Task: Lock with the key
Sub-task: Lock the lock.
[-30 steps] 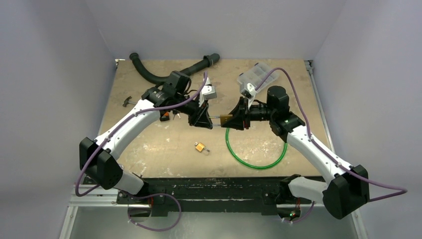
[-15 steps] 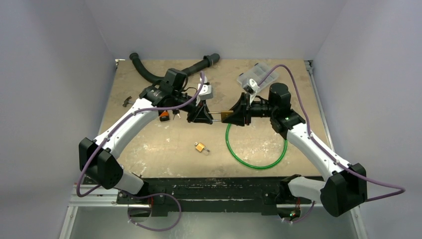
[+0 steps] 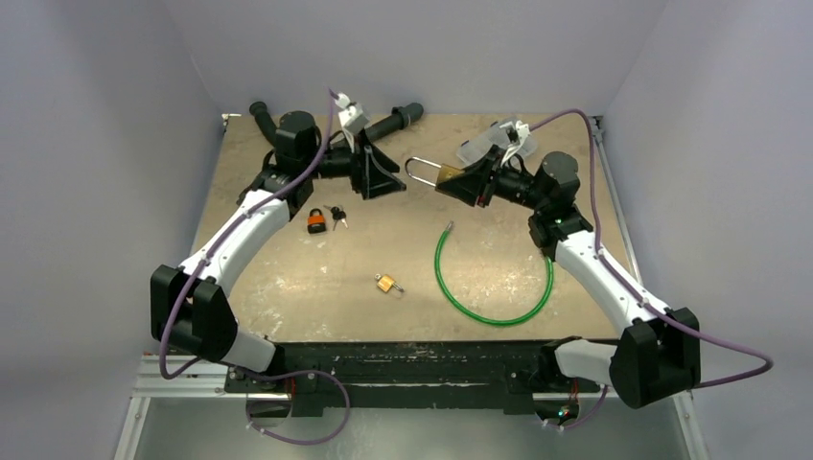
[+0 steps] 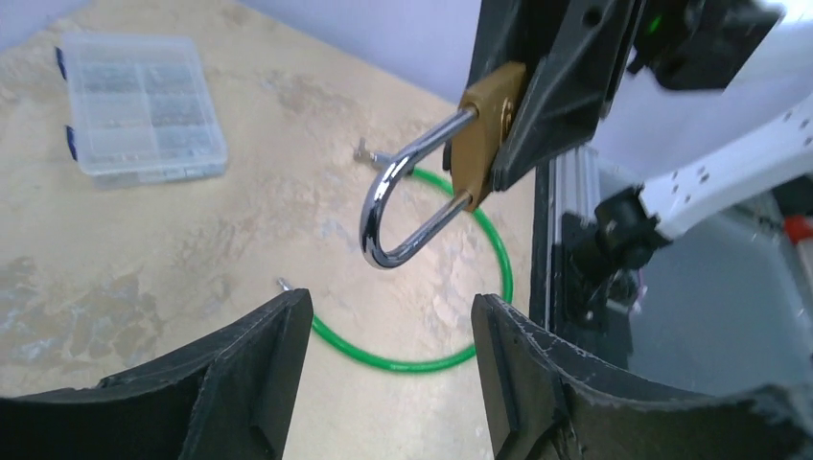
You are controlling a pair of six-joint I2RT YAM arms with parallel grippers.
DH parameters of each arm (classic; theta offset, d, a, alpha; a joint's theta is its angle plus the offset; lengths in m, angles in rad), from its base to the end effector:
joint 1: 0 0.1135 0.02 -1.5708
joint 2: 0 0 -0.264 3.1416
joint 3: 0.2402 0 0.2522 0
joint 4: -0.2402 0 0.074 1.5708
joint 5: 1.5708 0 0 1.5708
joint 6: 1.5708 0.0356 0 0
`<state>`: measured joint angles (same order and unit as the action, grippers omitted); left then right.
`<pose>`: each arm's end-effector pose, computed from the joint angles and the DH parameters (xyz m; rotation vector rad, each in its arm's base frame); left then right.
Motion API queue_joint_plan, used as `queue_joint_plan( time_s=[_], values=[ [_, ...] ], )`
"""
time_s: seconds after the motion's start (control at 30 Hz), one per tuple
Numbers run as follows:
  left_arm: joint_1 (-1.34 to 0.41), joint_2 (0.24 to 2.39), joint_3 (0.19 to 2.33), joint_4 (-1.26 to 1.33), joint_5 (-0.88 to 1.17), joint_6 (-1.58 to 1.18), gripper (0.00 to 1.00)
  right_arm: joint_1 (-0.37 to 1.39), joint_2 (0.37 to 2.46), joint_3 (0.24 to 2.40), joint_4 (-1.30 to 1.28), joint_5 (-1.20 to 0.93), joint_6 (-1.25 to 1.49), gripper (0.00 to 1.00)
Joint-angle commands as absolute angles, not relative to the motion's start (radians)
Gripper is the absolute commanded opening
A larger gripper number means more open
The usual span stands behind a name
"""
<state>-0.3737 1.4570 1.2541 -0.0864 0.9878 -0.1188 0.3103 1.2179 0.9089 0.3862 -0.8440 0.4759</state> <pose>0.2980 -0.1488 0.3585 0.9304 1.6662 -1.2467 0.2563 0.1101 0.3514 -0.5974 1.5457 1.2354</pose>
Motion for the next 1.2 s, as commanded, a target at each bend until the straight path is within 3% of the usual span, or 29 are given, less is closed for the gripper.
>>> queue_joint_plan(
  time_s=[0.0,0.1,0.17,0.2,0.33,0.7,0.87,1.03,1.17],
  values=[
    [-0.331,1.483,1.235,0.427,1.092,-0.585,0.66,0.307,1.216,0.948,0.642,-0.770,0.676,0.00],
    [-0.332,1.518,1.180,0.731,1.059,-0.871,0.67,0.307,1.225,0.950,0.681,-0.674,0.749,0.00],
    [-0.331,1.544,1.143,0.907,0.999,-1.094,0.78,0.307,1.232,0.965,0.668,-0.616,0.770,0.00],
    [-0.331,1.553,1.130,0.942,0.963,-1.147,0.84,0.307,1.235,0.974,0.655,-0.589,0.772,0.00],
    [-0.337,1.557,1.129,0.843,0.833,-1.179,0.85,0.307,1.245,0.997,0.638,-0.545,0.779,0.00],
    [-0.398,1.594,1.217,0.598,0.619,-1.216,0.71,0.323,1.246,1.015,0.546,-0.443,0.700,0.00],
    [-0.465,1.617,1.310,0.292,0.459,-1.173,0.65,0.350,1.240,1.015,0.540,-0.399,0.652,0.00],
    [-0.488,1.657,1.333,0.271,0.422,-1.210,0.62,0.395,1.215,1.002,0.539,-0.326,0.559,0.00],
    [-0.489,1.691,1.340,0.286,0.419,-1.264,0.50,0.437,1.201,0.971,0.563,-0.274,0.527,0.00]
  ],
)
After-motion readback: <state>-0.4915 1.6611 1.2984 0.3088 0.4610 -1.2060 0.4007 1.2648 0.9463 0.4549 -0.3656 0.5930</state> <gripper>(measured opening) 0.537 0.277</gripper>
